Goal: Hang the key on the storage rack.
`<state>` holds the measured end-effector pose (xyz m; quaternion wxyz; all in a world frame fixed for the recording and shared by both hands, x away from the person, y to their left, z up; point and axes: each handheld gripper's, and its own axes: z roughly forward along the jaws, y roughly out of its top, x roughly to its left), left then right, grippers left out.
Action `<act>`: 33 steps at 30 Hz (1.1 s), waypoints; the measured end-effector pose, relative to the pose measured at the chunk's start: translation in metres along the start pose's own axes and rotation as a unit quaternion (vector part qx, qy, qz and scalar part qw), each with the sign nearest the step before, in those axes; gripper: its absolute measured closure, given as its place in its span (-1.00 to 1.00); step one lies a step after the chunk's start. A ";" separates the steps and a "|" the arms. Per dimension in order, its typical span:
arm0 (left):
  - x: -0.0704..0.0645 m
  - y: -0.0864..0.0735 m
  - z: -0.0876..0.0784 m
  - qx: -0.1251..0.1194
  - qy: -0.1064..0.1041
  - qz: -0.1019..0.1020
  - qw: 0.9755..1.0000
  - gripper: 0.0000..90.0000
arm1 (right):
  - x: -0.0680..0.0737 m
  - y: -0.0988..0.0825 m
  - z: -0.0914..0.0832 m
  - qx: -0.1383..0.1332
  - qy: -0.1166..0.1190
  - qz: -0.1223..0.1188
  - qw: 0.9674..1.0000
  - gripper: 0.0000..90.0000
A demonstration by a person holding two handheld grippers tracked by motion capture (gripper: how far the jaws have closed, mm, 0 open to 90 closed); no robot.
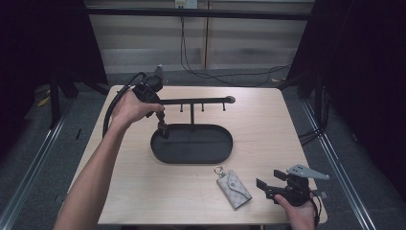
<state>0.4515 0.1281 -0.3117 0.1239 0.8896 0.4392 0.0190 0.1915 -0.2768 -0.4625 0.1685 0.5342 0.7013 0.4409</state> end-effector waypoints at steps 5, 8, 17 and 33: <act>0.006 -0.013 -0.004 -0.022 -0.021 0.004 1.000 -0.18 | 0.000 0.000 0.000 0.001 -0.001 0.000 1.000 -0.63; 0.012 -0.021 -0.003 -0.044 -0.030 0.000 0.999 -0.34 | 0.000 0.000 0.000 0.000 -0.002 -0.001 1.000 -0.63; 0.022 -0.045 -0.008 -0.096 -0.054 0.007 0.994 -0.60 | 0.000 0.000 0.001 0.001 -0.003 0.000 1.000 -0.63; 0.025 -0.086 -0.009 -0.211 -0.052 0.042 0.975 -0.59 | 0.000 0.002 0.004 0.003 -0.003 0.005 1.000 -0.63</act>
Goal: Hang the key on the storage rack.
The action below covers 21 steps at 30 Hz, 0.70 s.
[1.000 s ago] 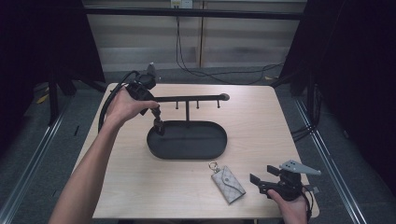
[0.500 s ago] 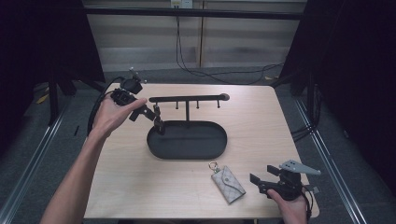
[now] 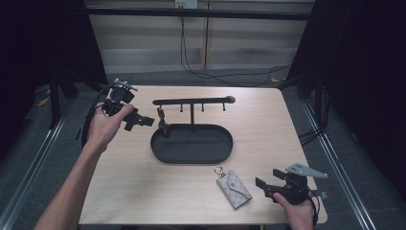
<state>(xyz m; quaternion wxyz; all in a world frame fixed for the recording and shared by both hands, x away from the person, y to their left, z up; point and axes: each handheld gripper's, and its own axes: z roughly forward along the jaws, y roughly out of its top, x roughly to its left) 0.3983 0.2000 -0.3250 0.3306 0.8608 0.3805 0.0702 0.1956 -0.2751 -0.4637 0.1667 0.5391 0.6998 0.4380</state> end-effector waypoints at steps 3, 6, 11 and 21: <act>-0.002 -0.010 -0.003 -0.022 0.013 0.005 1.000 -0.60 | 0.001 0.000 -0.001 -0.001 0.000 -0.003 1.000 -0.63; -0.001 -0.022 -0.005 -0.032 0.015 -0.004 0.999 -0.60 | 0.000 0.000 -0.001 -0.003 -0.001 -0.001 1.000 -0.63; -0.001 -0.041 -0.004 -0.042 0.029 -0.012 0.999 -0.60 | 0.000 0.000 -0.001 -0.001 0.000 -0.001 1.000 -0.63; 0.000 -0.075 -0.003 -0.066 0.014 -0.038 0.997 -0.59 | 0.000 -0.001 -0.001 -0.003 -0.001 0.000 1.000 -0.63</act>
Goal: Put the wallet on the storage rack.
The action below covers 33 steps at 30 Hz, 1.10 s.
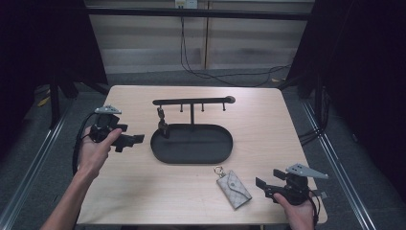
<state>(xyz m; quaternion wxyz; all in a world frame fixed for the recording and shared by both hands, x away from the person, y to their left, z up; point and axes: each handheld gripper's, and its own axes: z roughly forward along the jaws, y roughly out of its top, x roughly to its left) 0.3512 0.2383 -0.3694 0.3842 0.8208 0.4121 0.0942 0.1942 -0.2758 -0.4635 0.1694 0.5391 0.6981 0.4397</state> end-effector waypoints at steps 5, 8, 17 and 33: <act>-0.005 -0.011 -0.006 -0.013 0.002 0.009 1.000 -0.57 | 0.000 0.001 0.001 0.002 0.001 0.001 1.000 -0.63; -0.009 -0.019 -0.010 -0.027 -0.005 0.003 1.000 -0.57 | 0.000 0.001 0.001 0.002 0.000 0.000 1.000 -0.63; -0.011 -0.048 -0.020 -0.034 -0.005 0.003 0.999 -0.56 | 0.000 0.001 0.000 0.002 0.001 0.001 1.000 -0.63; -0.028 -0.108 -0.030 -0.061 -0.040 -0.020 0.997 -0.56 | 0.005 0.007 0.004 0.016 0.019 0.005 1.000 -0.60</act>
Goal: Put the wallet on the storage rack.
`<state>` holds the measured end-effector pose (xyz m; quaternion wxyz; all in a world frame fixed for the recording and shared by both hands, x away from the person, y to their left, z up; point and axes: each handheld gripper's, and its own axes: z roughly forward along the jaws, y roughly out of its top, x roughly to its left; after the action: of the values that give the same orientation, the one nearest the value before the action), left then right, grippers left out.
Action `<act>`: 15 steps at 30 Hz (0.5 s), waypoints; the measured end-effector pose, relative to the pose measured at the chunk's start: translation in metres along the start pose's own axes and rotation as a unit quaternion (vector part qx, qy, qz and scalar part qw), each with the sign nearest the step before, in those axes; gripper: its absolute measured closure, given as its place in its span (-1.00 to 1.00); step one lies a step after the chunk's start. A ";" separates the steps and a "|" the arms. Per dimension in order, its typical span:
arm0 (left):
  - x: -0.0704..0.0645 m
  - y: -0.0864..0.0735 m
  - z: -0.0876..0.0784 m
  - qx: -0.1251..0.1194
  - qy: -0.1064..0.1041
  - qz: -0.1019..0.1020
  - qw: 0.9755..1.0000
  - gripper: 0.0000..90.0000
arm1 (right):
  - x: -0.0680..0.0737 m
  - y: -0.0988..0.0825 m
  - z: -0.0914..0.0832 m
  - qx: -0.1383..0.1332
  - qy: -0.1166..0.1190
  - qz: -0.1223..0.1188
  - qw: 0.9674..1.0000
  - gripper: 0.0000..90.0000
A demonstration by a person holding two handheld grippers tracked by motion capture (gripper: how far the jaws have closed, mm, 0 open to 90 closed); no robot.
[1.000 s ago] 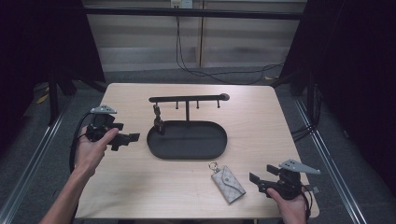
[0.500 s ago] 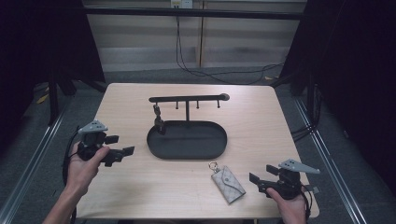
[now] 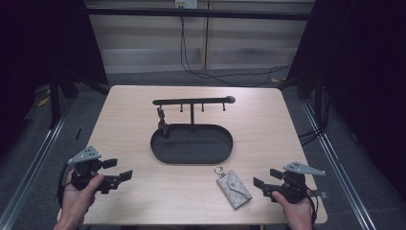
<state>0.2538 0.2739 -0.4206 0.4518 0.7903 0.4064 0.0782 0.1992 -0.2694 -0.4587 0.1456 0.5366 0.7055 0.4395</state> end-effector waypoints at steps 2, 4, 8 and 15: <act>-0.006 -0.003 0.001 0.003 -0.007 0.011 1.000 -0.56 | 0.003 0.002 0.001 0.005 0.005 -0.005 1.000 -0.60; -0.011 -0.007 0.002 -0.003 -0.011 0.013 1.000 -0.56 | 0.006 0.004 0.002 0.011 0.011 -0.012 1.000 -0.60; -0.018 -0.011 0.005 0.002 -0.015 0.026 1.000 -0.56 | 0.010 0.008 0.001 0.019 0.024 -0.024 0.999 -0.57; -0.021 -0.022 0.010 0.024 -0.013 0.036 0.999 -0.56 | 0.017 0.022 0.000 0.028 0.036 -0.038 0.998 -0.49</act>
<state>0.2321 0.2582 -0.4379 0.4351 0.8160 0.3733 0.0743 0.2068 -0.2535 -0.4377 0.1215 0.4972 0.7423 0.4326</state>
